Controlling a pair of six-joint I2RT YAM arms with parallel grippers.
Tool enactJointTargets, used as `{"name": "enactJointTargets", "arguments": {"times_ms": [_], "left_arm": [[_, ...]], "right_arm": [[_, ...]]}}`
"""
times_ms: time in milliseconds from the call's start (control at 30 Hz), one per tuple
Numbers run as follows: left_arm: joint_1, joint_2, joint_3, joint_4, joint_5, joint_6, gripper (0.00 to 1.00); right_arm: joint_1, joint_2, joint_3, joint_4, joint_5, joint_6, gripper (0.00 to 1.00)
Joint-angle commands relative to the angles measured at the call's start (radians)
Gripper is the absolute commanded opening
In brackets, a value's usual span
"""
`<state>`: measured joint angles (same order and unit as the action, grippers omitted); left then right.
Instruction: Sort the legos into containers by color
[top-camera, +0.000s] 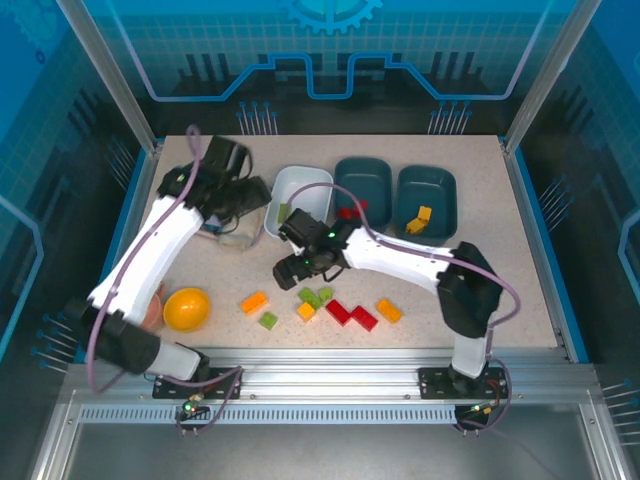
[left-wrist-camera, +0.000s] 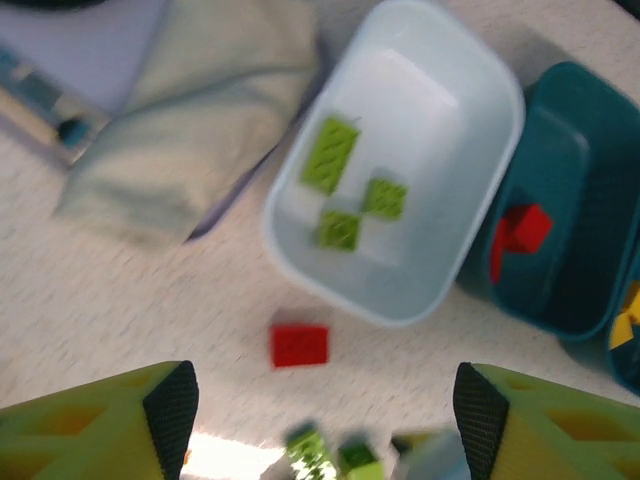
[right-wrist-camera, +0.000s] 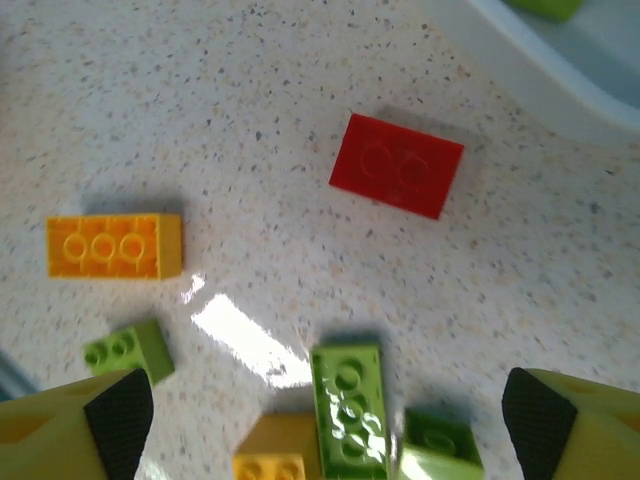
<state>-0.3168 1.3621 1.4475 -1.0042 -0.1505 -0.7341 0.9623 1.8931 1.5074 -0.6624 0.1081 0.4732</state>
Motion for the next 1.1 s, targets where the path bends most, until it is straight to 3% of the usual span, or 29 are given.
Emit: {"name": "enactJointTargets", "arguments": {"times_ms": [0, 167, 433, 667, 867, 1067], "left_arm": [[0.007, -0.129, -0.204, 0.032, 0.037, -0.078, 0.73], [0.008, -0.358, -0.389, -0.006, 0.039, -0.129, 0.73], [0.007, -0.554, -0.459, -0.077, 0.038, -0.131, 0.73], [0.007, -0.597, -0.471, -0.105, 0.053, -0.129, 0.73], [0.007, -0.573, -0.466, -0.083, 0.068, -0.122, 0.73], [0.007, -0.569, -0.491, -0.052, 0.091, -0.11, 0.72]], "right_arm": [[0.012, 0.098, 0.097, -0.092, 0.099, 0.102, 0.96], [0.015, 0.239, 0.207, -0.117, 0.142, 0.17, 0.93], [0.015, 0.377, 0.327, -0.146, 0.182, 0.196, 0.82], [0.009, 0.428, 0.386, -0.169, 0.2, 0.194, 0.71], [0.007, 0.46, 0.384, -0.15, 0.197, 0.175, 0.56], [0.016, 0.406, 0.36, -0.138, 0.192, 0.147, 0.45]]}}
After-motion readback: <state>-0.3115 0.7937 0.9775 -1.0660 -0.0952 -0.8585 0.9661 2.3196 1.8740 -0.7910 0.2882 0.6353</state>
